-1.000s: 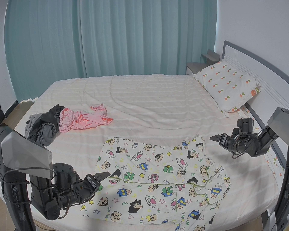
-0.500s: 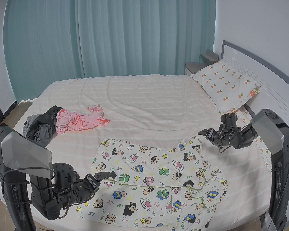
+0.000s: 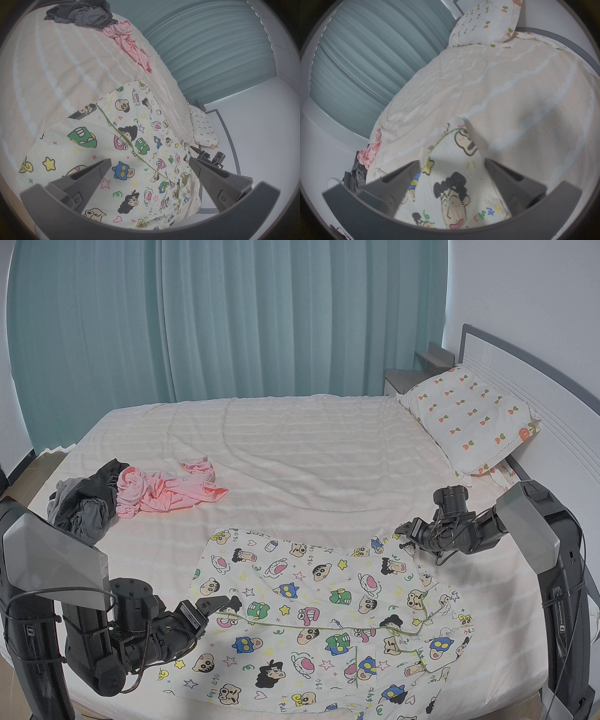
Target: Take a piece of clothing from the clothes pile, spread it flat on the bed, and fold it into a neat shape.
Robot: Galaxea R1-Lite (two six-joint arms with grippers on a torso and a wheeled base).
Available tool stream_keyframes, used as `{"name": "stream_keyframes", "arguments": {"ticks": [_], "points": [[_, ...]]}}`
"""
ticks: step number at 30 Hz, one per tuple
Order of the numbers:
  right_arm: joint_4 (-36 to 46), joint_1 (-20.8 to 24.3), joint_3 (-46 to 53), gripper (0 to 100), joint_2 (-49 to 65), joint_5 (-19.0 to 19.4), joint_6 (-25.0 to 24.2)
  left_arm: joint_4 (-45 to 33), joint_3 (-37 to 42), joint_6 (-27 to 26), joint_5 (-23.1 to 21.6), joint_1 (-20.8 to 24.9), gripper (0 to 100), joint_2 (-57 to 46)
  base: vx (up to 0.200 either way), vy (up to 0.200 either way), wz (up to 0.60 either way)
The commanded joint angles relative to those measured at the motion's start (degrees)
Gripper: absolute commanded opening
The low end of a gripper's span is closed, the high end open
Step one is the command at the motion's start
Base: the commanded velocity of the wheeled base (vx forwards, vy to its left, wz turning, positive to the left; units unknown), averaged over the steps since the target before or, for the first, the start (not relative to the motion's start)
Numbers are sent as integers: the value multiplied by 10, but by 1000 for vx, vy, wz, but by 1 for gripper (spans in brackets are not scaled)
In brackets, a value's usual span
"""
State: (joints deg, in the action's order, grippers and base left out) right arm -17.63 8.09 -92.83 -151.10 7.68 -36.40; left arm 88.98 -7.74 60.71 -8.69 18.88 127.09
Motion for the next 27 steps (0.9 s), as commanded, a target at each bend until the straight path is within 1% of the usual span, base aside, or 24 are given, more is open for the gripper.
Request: {"name": "stream_keyframes", "arguments": {"ticks": [1, 6, 10, 11, 12, 15, 21, 23, 27], "points": [[3, -1, -16, 0, -9, 0, -2, 8, 0, 0, 0, -1, 100, 4, 0, 0, 0], [-1, -3, -20, 0, -6, 0, -4, 8, 0, 0, 0, -1, 100, 4, 0, 0, 0], [-13, -4, -50, 0, -6, -11, -38, 8, 0, 0, 0, -1, 100, 4, 0, 0, 0], [-13, -4, -51, 0, -6, -12, -39, 8, 0, 0, 0, -1, 100, 4, 0, 0, 0], [-21, -4, -63, 0, -6, -22, -49, 8, 0, 0, 0, 0, 100, 4, 0, 0, 0], [-41, -6, -75, 0, -4, -31, -49, 8, 0, 0, 0, 0, 100, 4, 0, 0, 0], [-61, -10, -76, 0, 5, -35, -49, 8, 0, 0, 1, -1, 100, 4, 0, 0, 0], [-89, -11, -73, 0, 9, -35, -49, 8, 0, 0, 1, -1, 100, 4, 0, 0, 0], [-114, -11, -69, 0, 8, -35, -49, 8, 0, 0, 1, -1, 100, 4, 0, 0, 0]]}}
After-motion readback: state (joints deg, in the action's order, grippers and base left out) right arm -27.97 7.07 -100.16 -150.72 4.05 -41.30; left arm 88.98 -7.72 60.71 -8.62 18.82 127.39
